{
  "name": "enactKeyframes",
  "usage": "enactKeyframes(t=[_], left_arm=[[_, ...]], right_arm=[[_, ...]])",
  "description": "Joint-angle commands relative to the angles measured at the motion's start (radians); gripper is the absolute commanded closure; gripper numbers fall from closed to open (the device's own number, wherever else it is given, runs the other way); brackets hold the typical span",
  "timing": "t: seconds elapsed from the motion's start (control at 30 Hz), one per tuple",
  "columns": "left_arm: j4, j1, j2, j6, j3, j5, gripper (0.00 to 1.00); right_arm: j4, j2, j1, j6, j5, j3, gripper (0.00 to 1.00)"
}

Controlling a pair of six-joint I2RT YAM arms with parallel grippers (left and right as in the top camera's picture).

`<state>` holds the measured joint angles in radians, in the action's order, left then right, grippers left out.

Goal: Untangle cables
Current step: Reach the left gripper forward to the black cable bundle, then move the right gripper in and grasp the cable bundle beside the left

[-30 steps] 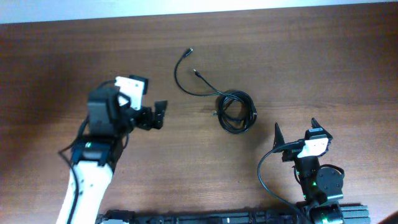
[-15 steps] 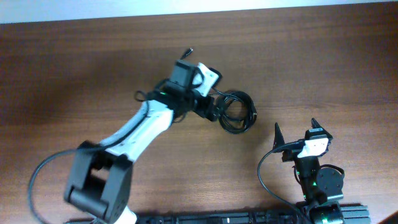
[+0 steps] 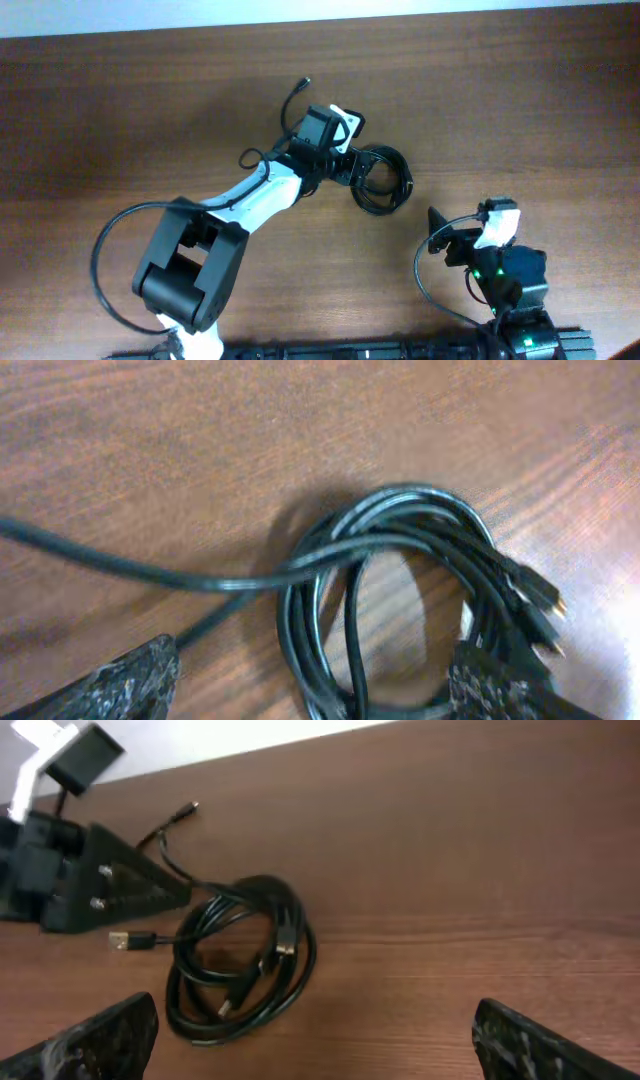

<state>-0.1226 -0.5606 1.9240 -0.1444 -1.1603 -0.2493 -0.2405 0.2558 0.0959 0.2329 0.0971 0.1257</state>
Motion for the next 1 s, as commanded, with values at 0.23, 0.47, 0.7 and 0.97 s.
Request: enactKeyframes(t=[0.23, 0.47, 0.7, 0.97], left_arm=[[0.060, -0.033, 0.120, -0.027, -0.013, -0.050, 0.48], [0.014, -0.011, 0.012, -0.026, -0.013, -0.146, 1.00], [-0.118, 0.038, -0.092, -0.023, -0.013, -0.388, 1.00], [-0.168, 0.039, -0.092, -0.022, -0.013, -0.409, 1.00]], right_arm=[[-0.293, 0.569, 0.002, 0.019, 0.031, 0.498, 0.00], [-0.155, 0.756, 0.002, 0.020, 0.052, 0.499, 0.00], [-0.032, 0.890, 0.002, 0.030, 0.134, 0.499, 0.01], [0.050, 1.109, 0.002, 0.098, 0.223, 0.499, 0.42]])
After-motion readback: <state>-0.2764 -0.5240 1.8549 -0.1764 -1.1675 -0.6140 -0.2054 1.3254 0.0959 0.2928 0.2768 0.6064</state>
